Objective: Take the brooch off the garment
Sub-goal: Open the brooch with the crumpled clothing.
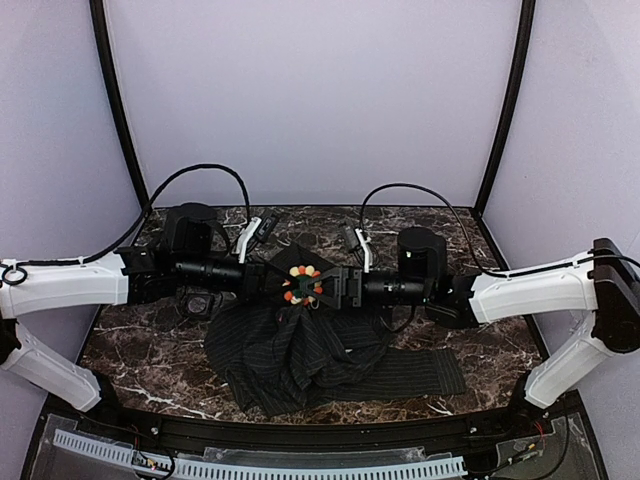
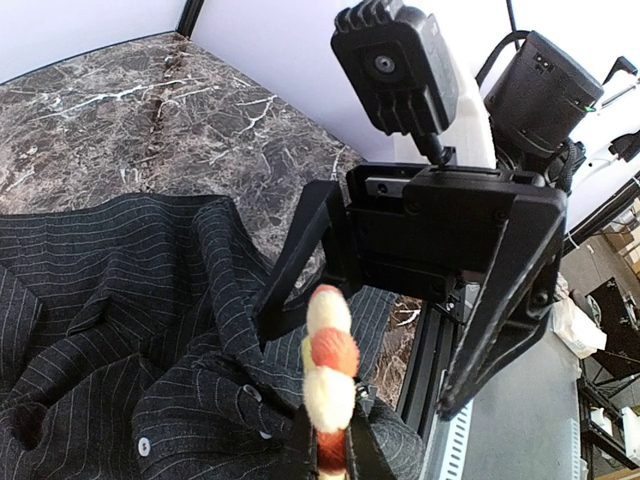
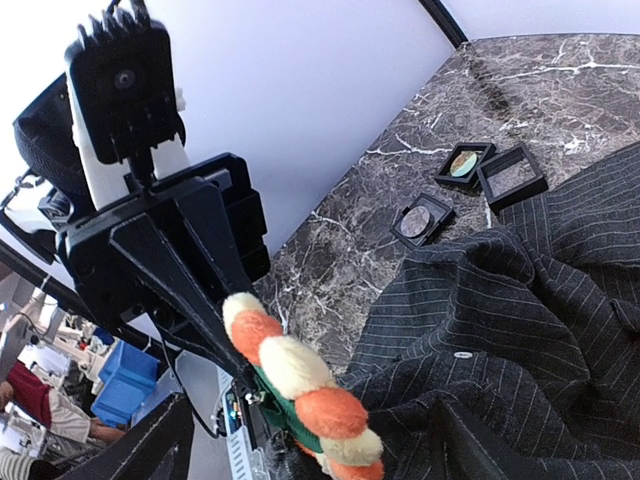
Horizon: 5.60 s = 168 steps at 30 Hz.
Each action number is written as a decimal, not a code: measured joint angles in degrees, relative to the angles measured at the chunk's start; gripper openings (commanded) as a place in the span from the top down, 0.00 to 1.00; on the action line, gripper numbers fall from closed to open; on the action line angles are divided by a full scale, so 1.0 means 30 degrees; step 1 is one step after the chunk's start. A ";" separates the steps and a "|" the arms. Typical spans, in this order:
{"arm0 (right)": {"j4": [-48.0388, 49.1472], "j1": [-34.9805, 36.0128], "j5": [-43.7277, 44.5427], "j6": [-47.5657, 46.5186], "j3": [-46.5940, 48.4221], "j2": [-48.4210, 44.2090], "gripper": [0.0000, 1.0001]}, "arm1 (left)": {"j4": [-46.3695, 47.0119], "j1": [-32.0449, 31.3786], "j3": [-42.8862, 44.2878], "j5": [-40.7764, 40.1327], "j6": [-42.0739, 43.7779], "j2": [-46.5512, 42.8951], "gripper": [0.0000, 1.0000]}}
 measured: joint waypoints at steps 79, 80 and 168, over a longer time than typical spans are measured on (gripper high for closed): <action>-0.3067 0.0364 0.2645 -0.0401 -0.0240 0.0007 0.31 | 0.1887 0.1552 -0.0321 0.2324 -0.2732 0.1989 0.99; -0.3213 0.0379 0.2747 -0.0401 -0.0160 0.0022 0.32 | 0.1894 0.1552 -0.0321 0.2353 -0.2761 0.1989 0.99; -0.2681 0.0138 0.2696 -0.0335 0.1042 0.1290 0.47 | 0.2310 0.1661 -0.0364 0.2594 -0.3089 0.2004 0.99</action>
